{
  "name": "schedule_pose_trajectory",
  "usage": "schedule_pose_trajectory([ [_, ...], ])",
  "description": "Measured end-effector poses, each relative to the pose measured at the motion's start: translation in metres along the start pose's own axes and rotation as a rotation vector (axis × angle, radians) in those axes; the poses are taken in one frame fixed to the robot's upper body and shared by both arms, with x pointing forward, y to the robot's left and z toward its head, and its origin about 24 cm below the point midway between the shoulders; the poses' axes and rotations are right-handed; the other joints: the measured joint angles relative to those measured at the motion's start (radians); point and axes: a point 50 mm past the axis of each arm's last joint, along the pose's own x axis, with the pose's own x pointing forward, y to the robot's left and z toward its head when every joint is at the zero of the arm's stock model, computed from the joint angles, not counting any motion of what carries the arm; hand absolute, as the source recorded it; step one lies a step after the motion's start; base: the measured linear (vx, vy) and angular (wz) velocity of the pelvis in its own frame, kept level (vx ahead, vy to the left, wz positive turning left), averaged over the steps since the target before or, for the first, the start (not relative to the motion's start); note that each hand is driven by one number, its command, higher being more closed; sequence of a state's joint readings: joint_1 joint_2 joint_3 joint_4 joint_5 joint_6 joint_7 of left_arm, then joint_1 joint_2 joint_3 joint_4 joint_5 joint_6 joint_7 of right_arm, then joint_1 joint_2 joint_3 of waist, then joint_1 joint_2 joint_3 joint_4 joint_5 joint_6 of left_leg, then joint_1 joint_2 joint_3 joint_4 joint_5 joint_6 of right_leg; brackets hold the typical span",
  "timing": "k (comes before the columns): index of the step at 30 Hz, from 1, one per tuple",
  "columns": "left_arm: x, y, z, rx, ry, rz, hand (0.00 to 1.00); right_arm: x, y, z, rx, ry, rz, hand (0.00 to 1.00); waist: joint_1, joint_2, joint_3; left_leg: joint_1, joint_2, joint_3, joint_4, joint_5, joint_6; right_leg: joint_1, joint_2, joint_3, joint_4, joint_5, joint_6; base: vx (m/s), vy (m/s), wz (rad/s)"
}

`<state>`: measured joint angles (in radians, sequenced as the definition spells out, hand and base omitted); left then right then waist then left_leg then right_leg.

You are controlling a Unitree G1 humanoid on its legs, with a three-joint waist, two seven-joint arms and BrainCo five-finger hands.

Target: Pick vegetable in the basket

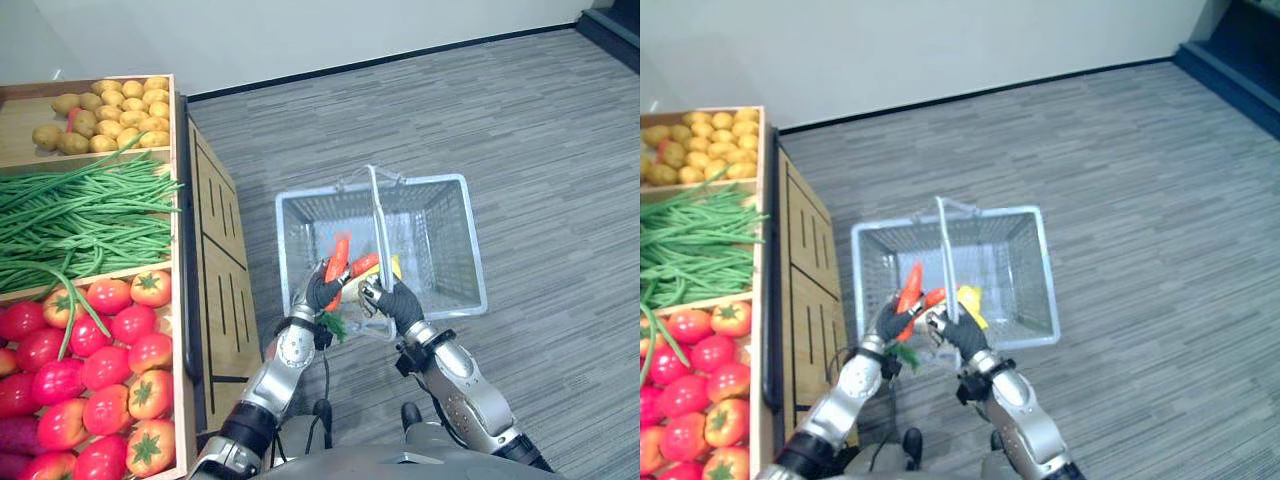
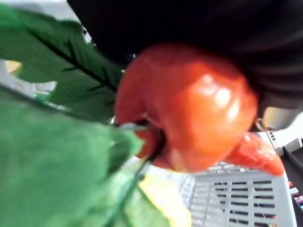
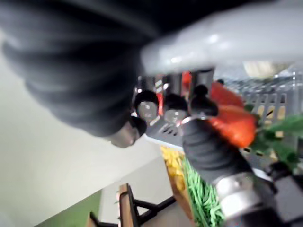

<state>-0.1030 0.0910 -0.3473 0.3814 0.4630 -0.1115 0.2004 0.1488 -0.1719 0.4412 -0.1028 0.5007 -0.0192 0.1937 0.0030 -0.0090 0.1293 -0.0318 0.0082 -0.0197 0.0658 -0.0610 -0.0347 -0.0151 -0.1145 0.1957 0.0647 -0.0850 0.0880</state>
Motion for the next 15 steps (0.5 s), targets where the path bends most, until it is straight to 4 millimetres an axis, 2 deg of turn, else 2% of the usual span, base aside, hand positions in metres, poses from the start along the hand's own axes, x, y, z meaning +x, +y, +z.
schedule_pose_trajectory([
  [4,0.000,-0.006,0.003,0.015,-0.013,-0.024,0.00,-0.025,-0.014,-0.018,0.055,0.060,-0.122,1.00,-0.011,0.000,-0.004,0.018,0.006,-0.030,-0.080,0.049,-0.007,0.000,0.002,-0.039,-0.008,0.000,0.000,-0.01,-0.049,0.25],
  [7,0.001,-0.002,0.001,0.045,-0.012,-0.017,0.00,-0.051,-0.035,-0.037,0.095,0.126,-0.285,1.00,-0.013,0.001,-0.005,0.039,0.012,-0.040,-0.138,0.082,-0.008,0.000,0.005,-0.051,-0.010,0.000,0.000,-0.04,-0.033,0.10],
  [10,-0.004,0.000,0.012,0.014,-0.055,0.005,0.00,-0.072,-0.059,-0.053,0.116,0.186,-0.503,1.00,-0.016,0.001,-0.008,0.052,0.012,-0.042,-0.164,0.097,-0.005,0.001,0.004,-0.056,-0.010,0.000,0.000,-0.05,-0.012,0.03],
  [11,-0.008,0.008,0.016,-0.003,-0.073,0.038,0.00,-0.080,-0.067,-0.057,0.123,0.195,-0.588,1.00,-0.016,0.001,-0.010,0.051,0.011,-0.042,-0.164,0.097,-0.005,0.001,0.004,-0.056,-0.010,0.000,0.000,0.00,0.000,0.00],
  [12,-0.017,0.025,0.021,-0.038,-0.104,0.104,0.00,-0.097,-0.081,-0.061,0.147,0.194,-0.739,1.00,-0.017,0.006,-0.018,0.050,0.010,-0.042,-0.165,0.097,-0.006,0.001,0.003,-0.058,-0.010,-0.001,0.001,-0.02,-0.009,0.03],
  [14,-0.028,0.044,0.027,-0.099,-0.139,0.157,0.00,-0.115,-0.094,-0.063,0.160,0.201,-0.873,1.00,-0.017,0.010,-0.030,0.049,0.009,-0.045,-0.168,0.096,-0.006,0.002,0.003,-0.064,-0.011,-0.001,0.002,0.00,-0.014,0.06],
  [15,-0.039,0.064,0.034,-0.156,-0.179,0.215,0.00,-0.133,-0.106,-0.065,0.163,0.211,-0.990,1.00,-0.018,0.016,-0.041,0.048,0.009,-0.048,-0.169,0.097,-0.005,0.003,0.003,-0.070,-0.013,-0.002,0.002,0.01,-0.018,0.07],
])
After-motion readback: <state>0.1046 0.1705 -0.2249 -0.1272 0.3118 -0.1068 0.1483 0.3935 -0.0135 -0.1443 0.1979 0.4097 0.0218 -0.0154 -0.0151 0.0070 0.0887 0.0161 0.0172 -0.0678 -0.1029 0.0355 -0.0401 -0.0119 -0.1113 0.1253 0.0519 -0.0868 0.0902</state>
